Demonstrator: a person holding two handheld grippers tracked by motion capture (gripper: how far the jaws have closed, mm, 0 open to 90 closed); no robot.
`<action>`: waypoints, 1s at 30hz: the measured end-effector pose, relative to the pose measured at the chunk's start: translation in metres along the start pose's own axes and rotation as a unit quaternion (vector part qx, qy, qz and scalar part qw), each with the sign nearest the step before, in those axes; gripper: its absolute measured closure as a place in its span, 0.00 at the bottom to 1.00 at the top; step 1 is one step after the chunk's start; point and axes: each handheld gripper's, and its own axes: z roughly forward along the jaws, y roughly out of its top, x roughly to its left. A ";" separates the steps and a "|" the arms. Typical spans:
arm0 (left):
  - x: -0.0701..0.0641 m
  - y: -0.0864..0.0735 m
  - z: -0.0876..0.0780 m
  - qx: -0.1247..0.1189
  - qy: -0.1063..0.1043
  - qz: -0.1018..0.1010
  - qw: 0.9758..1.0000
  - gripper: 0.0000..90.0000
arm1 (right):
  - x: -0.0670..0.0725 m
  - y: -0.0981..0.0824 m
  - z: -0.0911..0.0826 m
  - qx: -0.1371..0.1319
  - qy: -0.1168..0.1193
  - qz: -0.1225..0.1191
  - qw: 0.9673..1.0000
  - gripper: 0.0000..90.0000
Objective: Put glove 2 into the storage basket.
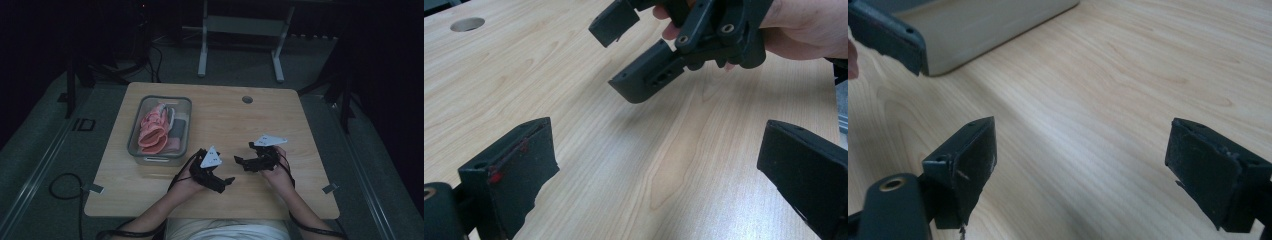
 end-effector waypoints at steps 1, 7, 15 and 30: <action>-0.001 -0.001 0.001 0.000 -0.002 0.001 1.000 0.02 | 0.001 -0.002 -0.001 0.000 0.000 -0.002 1.000 0.15; -0.005 -0.005 0.004 0.002 -0.005 0.012 1.000 0.02 | 0.001 -0.014 -0.004 0.008 0.002 -0.008 1.000 0.15; -0.013 -0.012 0.009 0.000 -0.016 0.018 1.000 0.02 | 0.000 -0.030 -0.010 0.018 -0.001 -0.010 1.000 0.15; -0.025 -0.023 0.018 0.005 -0.017 0.042 0.999 0.02 | 0.000 -0.054 -0.024 0.015 -0.007 -0.019 1.000 0.16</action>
